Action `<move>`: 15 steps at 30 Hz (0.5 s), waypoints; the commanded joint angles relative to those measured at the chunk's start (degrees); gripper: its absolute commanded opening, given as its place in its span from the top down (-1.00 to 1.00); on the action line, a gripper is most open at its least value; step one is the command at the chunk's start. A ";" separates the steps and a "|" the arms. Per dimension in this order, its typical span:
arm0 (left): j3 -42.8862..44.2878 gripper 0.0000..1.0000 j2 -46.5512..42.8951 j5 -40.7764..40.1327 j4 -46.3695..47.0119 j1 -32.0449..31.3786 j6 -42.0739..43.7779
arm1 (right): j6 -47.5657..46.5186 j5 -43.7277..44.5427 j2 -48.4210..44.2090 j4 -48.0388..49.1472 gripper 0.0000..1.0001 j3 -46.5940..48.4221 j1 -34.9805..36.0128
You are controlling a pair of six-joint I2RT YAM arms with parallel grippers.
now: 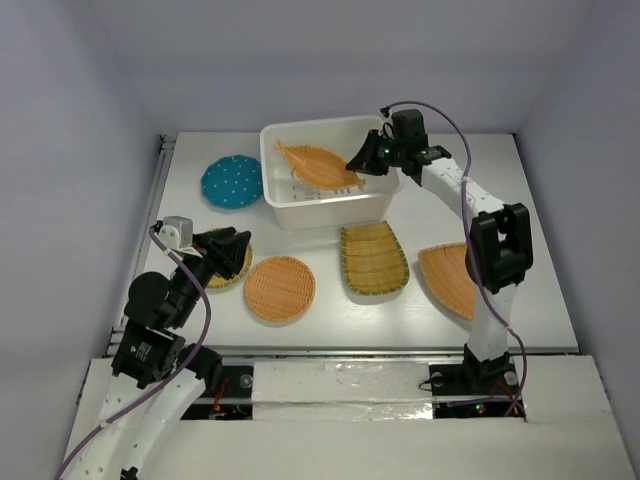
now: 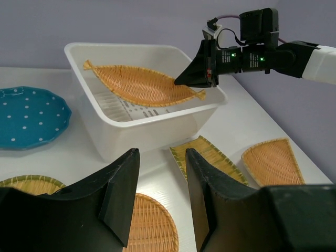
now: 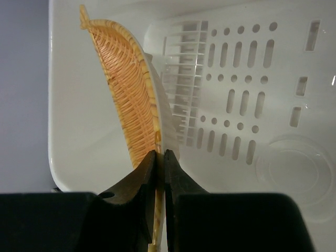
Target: Place the plates into the plastic bin on the countertop
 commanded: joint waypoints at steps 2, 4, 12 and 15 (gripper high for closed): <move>1.18 0.25 0.62 0.56 2.38 0.39 0.28 | -0.94 0.78 -0.02 1.51 0.94 2.62 0.22; 1.09 0.25 0.62 0.56 2.38 0.39 0.28 | -0.50 0.87 0.24 1.86 0.44 2.97 0.22; 1.01 0.25 0.36 0.65 2.38 0.39 0.19 | 0.56 2.44 -1.77 1.95 -0.37 6.05 0.22; 1.00 0.25 0.10 0.74 2.46 0.39 0.19 | 1.26 6.83 -7.28 5.10 -0.30 2.12 0.22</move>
